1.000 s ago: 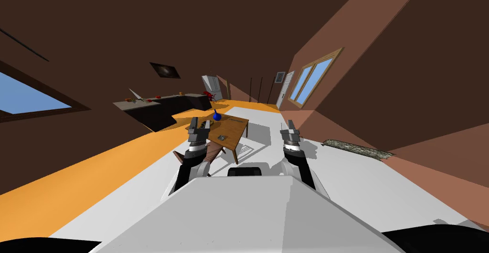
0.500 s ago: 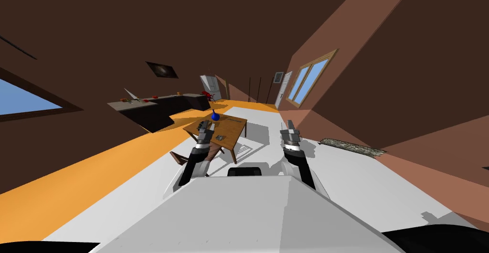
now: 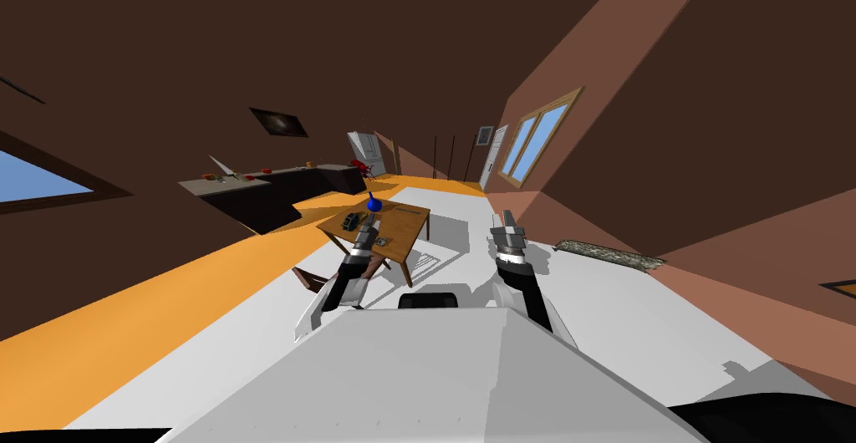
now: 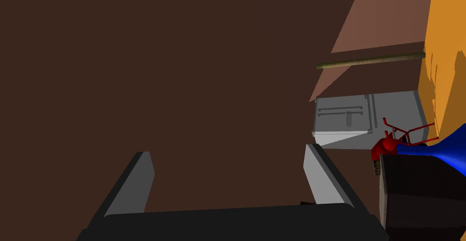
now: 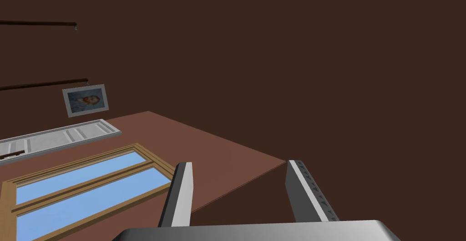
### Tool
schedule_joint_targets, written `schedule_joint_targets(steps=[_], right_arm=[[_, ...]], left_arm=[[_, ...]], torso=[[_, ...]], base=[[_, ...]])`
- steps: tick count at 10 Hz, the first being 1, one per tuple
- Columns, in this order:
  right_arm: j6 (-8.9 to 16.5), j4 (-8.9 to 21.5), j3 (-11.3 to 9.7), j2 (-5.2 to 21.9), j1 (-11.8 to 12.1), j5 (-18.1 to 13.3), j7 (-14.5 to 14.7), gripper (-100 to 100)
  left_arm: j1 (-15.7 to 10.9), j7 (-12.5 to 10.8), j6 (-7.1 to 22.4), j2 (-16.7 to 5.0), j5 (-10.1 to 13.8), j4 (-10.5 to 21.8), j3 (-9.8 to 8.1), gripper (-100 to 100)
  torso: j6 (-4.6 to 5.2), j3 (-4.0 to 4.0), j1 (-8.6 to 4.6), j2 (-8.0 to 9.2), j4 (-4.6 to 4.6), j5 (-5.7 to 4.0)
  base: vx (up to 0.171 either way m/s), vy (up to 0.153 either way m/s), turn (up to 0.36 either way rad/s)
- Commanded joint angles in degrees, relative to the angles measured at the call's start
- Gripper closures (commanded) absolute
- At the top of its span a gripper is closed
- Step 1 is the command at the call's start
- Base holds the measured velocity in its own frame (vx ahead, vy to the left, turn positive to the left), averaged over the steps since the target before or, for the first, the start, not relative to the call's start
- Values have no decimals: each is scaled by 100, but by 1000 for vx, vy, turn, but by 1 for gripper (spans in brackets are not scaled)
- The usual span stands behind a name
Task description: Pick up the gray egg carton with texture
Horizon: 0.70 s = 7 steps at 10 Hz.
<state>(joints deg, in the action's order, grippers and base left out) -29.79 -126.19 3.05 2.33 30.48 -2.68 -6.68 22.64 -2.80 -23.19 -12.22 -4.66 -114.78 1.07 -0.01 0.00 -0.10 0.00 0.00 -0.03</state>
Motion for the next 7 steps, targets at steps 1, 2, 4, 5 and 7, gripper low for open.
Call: schedule_joint_targets(steps=[1, 2, 4, 5, 7], right_arm=[[0, 0, 0, 0, 0, 0, 0, 0], [0, 0, 0, 0, 0, 0, 0, 0], [0, 0, 0, 0, 0, 0, 0, 0], [0, 0, 0, 0, 0, 0, 0, 0], [0, 0, 0, 0, 0, 0, 0, 0]], left_arm=[[-166, 48, 100, -67, -65, 286, -7, -100], [-166, 48, 100, -67, -65, 381, -7, -100], [-301, 77, 250, -128, -115, 646, -17, -100], [-442, 105, 411, -185, -161, 890, -29, -100], [-587, 131, 581, -238, -204, 1144, -42, -100]], torso=[[0, 0, 0, 0, 0, 0], [1, -1, 1, -2, 0, 1], [1, -1, 0, -1, 0, 0], [0, 0, 2, 0, 0, 1], [0, 0, 4, -1, 0, 1]], base=[[0, -29, -36], [0, -24, -14], [-2, -27, -26], [-3, -28, -33], [0, -19, -27]])
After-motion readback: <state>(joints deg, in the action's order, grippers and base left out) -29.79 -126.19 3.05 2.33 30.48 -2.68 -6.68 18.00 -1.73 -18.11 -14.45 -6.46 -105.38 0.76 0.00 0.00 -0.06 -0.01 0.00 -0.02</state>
